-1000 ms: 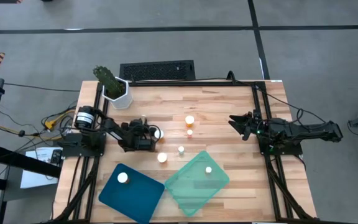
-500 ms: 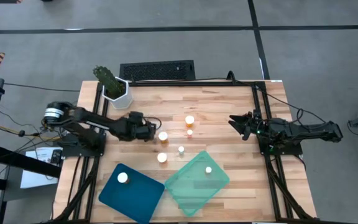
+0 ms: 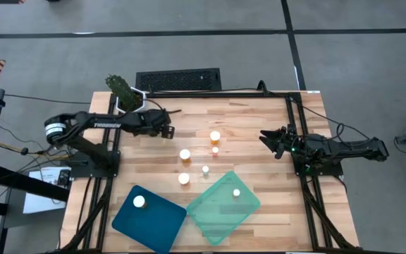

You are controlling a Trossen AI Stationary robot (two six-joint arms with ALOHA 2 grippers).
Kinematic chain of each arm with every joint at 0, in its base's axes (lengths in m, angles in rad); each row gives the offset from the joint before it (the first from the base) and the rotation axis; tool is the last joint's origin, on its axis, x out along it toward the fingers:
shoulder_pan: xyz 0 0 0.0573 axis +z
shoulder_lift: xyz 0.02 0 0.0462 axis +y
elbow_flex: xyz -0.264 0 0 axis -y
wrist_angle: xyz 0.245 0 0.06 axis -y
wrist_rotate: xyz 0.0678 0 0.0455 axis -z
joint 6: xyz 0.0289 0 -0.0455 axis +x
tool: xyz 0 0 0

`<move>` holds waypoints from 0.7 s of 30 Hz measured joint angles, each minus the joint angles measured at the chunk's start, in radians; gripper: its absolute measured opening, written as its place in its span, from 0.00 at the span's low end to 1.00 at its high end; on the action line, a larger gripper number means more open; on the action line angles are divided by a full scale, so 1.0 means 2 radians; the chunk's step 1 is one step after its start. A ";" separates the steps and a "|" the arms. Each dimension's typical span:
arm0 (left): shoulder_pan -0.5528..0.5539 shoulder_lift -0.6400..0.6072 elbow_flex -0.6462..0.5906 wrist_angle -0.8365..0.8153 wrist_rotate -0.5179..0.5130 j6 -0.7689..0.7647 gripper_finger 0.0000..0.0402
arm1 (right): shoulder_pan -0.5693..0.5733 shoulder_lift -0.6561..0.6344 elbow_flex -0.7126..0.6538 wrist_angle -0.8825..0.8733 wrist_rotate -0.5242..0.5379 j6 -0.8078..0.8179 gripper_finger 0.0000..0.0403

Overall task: Pick and place medicine bottles into bin by pill shape (circle, oval)
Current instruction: Put the small yellow pill bottle into the green bin

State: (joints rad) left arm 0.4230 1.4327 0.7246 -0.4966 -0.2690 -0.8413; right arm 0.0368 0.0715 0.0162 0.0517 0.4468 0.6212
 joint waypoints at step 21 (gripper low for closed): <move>0.036 0.039 0.051 -0.018 0.062 0.082 0.63 | 0.000 0.000 0.000 0.000 0.000 0.000 0.65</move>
State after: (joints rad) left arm 0.4957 1.5112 0.8261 -0.5327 -0.1442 -0.6779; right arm 0.0368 0.0715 0.0162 0.0525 0.4469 0.6212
